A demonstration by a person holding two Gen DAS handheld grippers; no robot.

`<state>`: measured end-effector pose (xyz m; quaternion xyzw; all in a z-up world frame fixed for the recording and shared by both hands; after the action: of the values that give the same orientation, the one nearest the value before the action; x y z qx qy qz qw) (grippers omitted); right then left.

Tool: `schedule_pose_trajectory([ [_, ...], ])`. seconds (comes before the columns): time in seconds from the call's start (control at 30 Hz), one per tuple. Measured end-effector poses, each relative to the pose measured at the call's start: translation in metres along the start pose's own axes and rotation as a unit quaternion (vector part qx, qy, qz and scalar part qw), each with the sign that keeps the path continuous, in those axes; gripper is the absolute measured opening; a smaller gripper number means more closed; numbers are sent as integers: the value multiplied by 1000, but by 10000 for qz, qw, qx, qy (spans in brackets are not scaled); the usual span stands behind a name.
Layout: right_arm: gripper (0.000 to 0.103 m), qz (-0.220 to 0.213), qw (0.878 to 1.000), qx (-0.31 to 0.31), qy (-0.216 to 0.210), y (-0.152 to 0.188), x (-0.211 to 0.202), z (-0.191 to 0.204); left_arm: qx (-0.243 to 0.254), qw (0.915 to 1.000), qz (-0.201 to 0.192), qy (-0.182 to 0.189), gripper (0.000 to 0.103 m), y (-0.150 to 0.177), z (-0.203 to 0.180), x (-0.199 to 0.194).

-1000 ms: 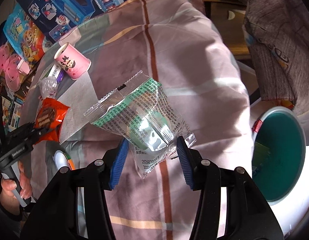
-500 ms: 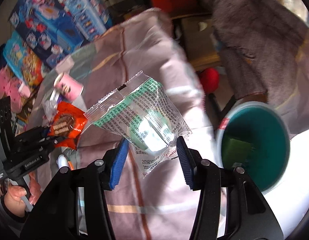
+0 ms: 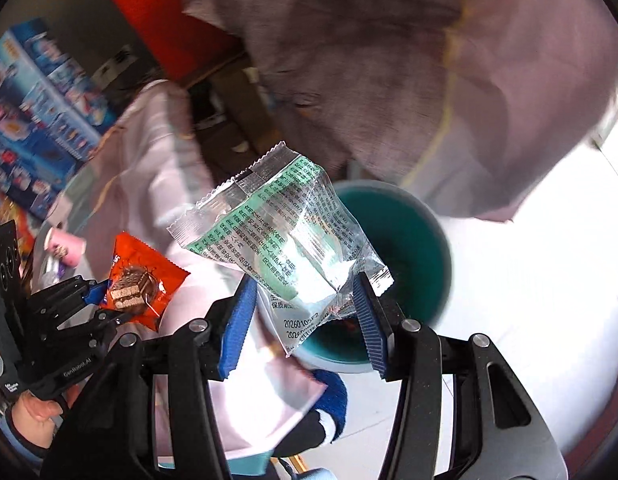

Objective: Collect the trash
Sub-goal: 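Carry the orange packet and clear packet over the teal bin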

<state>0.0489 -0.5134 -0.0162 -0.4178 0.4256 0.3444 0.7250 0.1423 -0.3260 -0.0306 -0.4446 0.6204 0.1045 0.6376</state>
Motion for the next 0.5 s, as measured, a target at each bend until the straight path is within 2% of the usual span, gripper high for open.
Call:
schedule_pose_trajectory([
  [0.23,48,206,9986,489,-52,-4,19,-43,430,9979,437,209,34,-24,-43,57],
  [0.27,48,226,9983,528,-45,-4,21,-47,489,9974,489,219,37,-26,-47,63],
  [0.37,48,315,9977,607,-37,-5,28,-56,658,9960,558,213,58,-33,-62,85],
  [0.5,48,387,9973,622,-24,-7,32,-62,648,9954,662,227,69,-35,-63,99],
])
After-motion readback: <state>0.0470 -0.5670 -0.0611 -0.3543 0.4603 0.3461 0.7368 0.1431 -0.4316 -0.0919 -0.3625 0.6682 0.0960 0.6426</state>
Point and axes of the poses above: each gripper's, at about its wrist camera, not at the fingertips, and x roughly the way its jaws point, z to its left, y to its underside, the point moved 4 cm from there along x, roughly the way its jaws point, and after that the axes turned 6 degrees about z, right-handed, at the moved point
